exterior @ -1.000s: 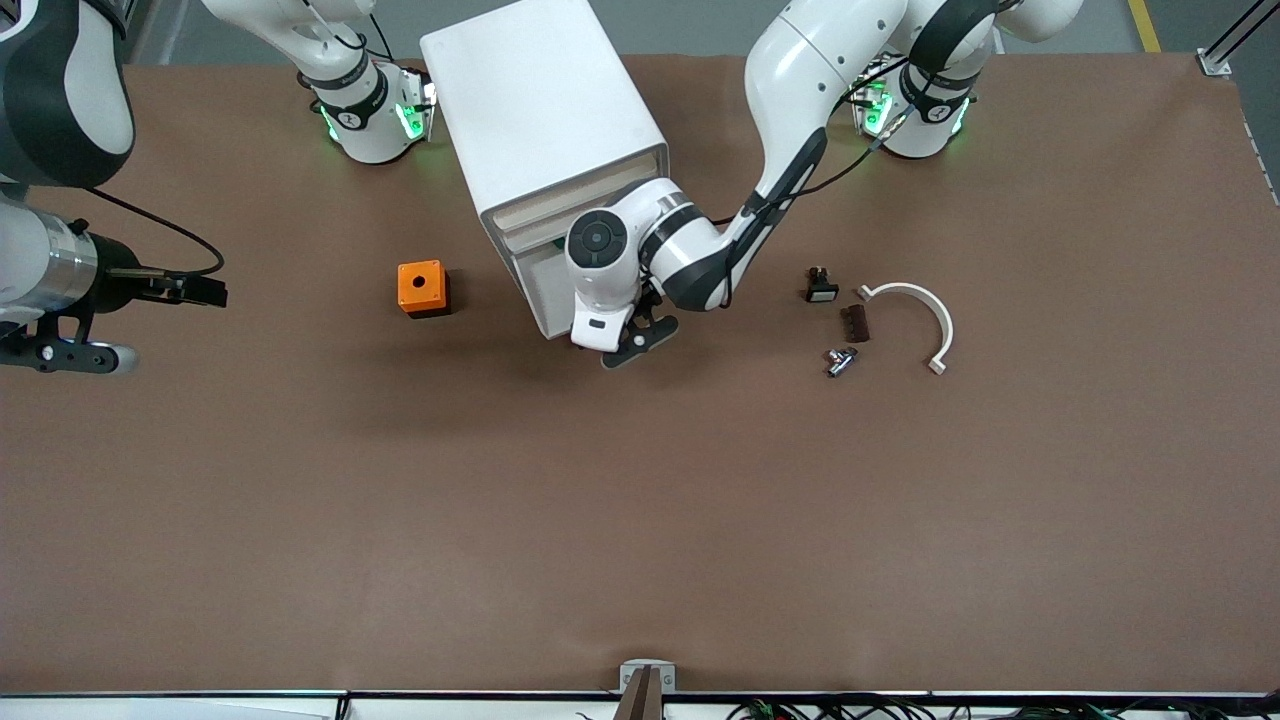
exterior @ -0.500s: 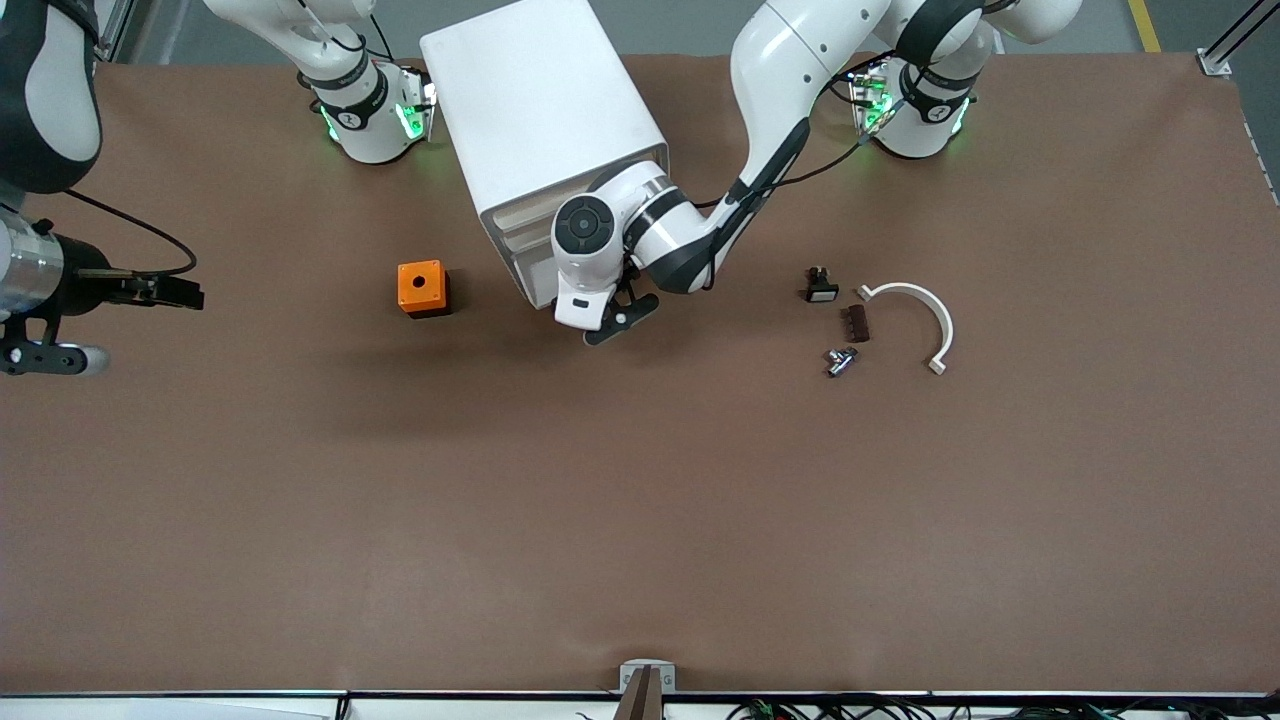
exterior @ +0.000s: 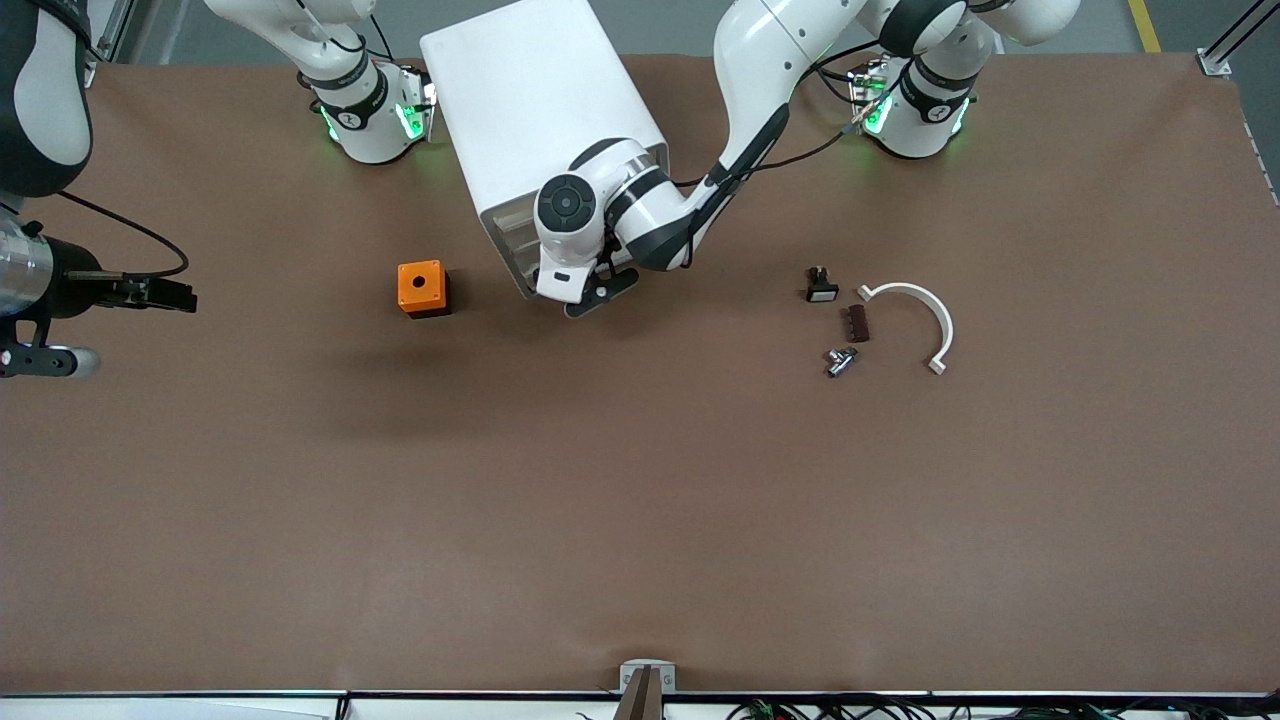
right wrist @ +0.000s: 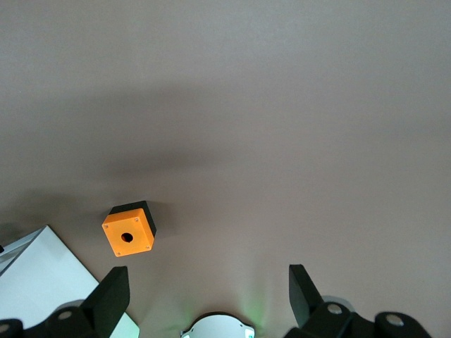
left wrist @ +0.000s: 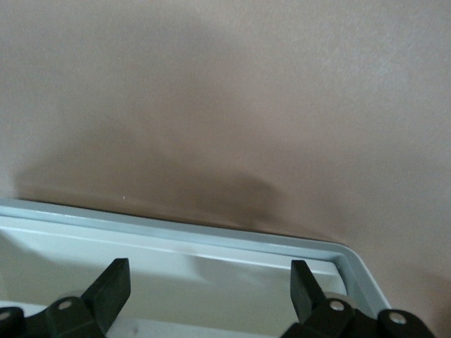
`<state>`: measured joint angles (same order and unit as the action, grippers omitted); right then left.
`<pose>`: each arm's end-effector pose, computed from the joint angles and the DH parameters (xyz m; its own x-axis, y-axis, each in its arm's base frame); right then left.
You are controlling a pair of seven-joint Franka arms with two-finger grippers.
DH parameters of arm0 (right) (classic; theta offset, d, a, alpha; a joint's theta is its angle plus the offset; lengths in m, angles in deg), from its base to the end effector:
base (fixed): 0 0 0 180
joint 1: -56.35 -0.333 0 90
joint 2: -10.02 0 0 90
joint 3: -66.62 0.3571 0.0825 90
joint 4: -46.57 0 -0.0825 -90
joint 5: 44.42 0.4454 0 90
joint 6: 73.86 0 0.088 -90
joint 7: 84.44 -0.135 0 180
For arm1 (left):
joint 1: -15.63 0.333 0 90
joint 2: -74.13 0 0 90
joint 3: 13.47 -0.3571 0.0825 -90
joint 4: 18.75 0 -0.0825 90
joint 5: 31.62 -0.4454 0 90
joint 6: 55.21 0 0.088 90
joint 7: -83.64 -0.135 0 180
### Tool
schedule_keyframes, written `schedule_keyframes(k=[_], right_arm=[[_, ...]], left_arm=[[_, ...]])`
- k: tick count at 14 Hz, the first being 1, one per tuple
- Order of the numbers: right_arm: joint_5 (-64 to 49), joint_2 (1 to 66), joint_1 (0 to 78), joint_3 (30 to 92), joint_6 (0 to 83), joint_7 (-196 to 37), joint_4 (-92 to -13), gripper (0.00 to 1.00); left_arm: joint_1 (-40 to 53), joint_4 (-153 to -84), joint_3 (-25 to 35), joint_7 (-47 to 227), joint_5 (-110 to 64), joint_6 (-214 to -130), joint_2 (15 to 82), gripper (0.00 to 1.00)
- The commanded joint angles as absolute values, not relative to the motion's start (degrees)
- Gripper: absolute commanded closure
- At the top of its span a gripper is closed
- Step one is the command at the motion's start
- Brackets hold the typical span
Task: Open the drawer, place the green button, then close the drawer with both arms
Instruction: 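Press the drawer fully into the cabinet with the left gripper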
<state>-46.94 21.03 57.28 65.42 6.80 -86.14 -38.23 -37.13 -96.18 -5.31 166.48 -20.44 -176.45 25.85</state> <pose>0.6497 -0.0295 0.5516 0.9629 -0.0733 -0.2596 -0.0609 -0.9966 0.0555 0.4015 -0.7042 0.1821 0.8246 0.4968 -0.2704 0.5012 -0.8634 -0.0579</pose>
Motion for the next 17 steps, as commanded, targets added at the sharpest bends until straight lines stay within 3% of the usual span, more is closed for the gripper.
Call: schedule_keyframes(k=[1,7,17], right_arm=[[-47.3,21.2,58.4,66.4,6.6,-85.3,-37.7,0.00],[-47.3,21.1,59.1,66.4,6.6,-83.9,-37.7,0.00],[-47.7,21.1,59.6,66.5,6.4,-79.2,-36.0,0.00]], left_arm=[[-37.4,-96.6,-5.6,166.6,-19.0,-176.9,26.1,0.00],[-35.8,-96.1,-5.7,166.6,-19.0,-176.9,27.0,0.00],[-21.5,-96.1,-5.8,166.6,-19.0,-176.8,34.0,0.00]])
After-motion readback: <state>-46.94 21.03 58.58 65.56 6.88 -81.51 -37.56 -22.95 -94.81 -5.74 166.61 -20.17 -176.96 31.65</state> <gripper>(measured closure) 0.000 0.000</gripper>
